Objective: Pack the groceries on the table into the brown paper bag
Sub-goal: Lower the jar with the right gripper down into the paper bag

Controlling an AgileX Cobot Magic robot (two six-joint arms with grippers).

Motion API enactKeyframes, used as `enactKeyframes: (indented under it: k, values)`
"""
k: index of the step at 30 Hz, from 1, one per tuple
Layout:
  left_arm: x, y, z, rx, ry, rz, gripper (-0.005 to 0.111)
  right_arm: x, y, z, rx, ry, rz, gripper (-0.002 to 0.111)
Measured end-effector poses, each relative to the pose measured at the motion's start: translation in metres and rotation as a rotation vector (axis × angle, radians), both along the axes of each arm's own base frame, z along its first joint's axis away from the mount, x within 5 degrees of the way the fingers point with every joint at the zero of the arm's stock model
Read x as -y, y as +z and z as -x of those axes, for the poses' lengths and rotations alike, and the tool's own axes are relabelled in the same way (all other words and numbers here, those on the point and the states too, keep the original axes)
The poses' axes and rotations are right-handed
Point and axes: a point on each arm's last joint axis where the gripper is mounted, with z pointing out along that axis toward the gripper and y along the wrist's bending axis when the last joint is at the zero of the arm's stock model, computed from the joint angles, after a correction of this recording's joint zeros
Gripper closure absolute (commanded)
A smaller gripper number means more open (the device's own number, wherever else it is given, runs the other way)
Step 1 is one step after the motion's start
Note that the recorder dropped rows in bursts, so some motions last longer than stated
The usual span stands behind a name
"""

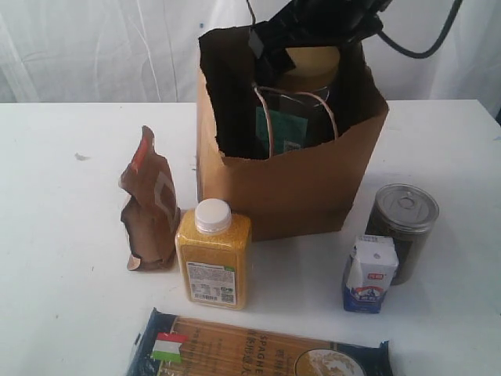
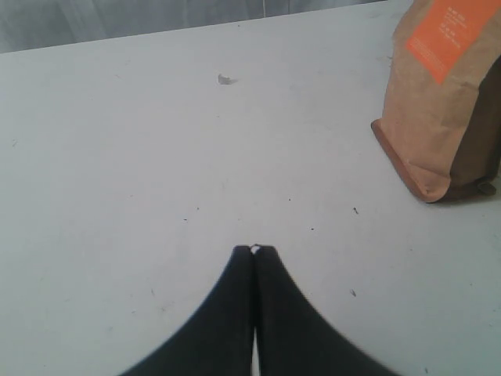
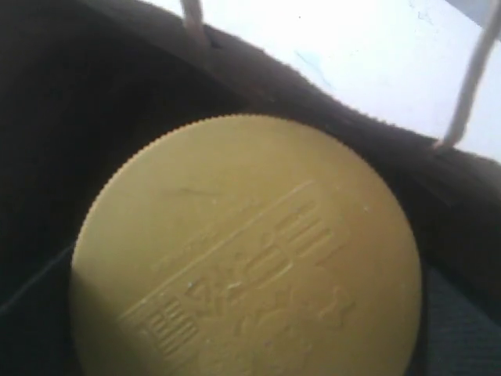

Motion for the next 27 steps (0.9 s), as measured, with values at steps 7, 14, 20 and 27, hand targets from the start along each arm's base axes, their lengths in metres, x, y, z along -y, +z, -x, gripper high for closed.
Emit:
enactKeyframes:
  k: [7, 14, 20, 27]
  values:
    - [0.000, 0.000, 0.000, 0.000, 0.000, 0.000, 0.107, -0.003, -0.013, -0.007, -0.034, 0.004, 0.035, 0.108]
    - [0.000, 0.000, 0.000, 0.000, 0.000, 0.000, 0.107, -0.006, -0.027, -0.014, -0.063, 0.017, 0.061, 0.108]
    - [0.000, 0.000, 0.000, 0.000, 0.000, 0.000, 0.107, -0.009, -0.038, -0.019, -0.086, 0.017, 0.073, 0.095]
    - [0.000, 0.000, 0.000, 0.000, 0.000, 0.000, 0.107, -0.008, -0.038, -0.019, -0.082, 0.016, 0.078, 0.040]
